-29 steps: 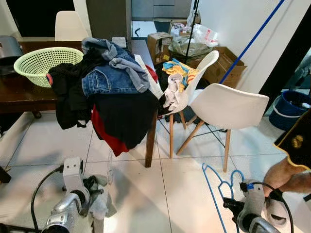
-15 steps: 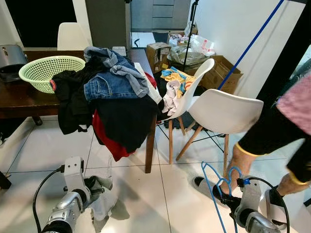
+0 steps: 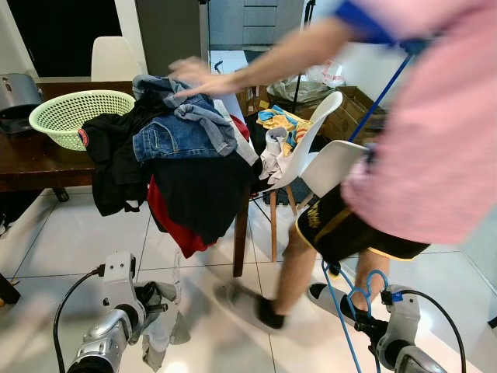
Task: Hang hanger
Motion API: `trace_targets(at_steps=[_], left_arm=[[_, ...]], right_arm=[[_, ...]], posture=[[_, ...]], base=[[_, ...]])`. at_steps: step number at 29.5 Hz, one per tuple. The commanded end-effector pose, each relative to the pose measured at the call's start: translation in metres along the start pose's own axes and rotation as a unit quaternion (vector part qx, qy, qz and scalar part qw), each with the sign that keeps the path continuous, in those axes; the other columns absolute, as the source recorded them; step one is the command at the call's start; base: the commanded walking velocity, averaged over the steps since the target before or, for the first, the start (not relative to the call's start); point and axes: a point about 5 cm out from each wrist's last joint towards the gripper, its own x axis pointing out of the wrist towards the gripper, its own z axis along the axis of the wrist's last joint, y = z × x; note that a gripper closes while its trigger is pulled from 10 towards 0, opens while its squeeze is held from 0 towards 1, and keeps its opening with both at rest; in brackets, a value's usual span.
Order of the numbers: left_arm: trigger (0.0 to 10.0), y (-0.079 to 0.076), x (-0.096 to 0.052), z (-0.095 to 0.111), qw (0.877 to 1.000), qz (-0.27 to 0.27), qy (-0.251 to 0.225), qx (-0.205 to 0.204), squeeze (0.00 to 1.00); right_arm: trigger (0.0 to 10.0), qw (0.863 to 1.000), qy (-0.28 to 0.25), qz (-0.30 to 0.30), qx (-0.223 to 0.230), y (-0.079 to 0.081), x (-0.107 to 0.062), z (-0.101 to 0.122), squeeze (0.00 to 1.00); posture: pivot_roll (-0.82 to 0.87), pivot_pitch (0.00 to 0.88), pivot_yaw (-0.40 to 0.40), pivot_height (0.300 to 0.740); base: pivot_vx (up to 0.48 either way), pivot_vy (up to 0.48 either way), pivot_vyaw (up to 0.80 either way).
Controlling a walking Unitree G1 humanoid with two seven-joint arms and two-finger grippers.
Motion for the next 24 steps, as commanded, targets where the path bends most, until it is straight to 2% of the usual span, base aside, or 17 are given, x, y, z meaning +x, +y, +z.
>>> trace_targets(at_steps=[1, 24], left_arm=[[10.0, 0.0050, -0.0040, -0.0041, 1.000, 0.004, 0.001, 0.005, 0.00], [10.0, 0.0086, -0.0082, -0.0070, 1.000, -0.001, -0.003, 0.010, 0.00]], right_arm=[[10.0, 1.000, -0.001, -0.006, 0.005, -0.0044, -0.0037, -0.0039, 0.00], [10.0, 1.000, 0.004, -0.007, 0.012, -0.0074, -0.0071, -0.0088, 0.00]], posture=[[0.08, 0.072, -0.036, 0.740], [0.10, 0.092, -0.054, 0.740]], base=[[0.000, 0.000, 0.00], [0.000, 0.000, 0.00]])
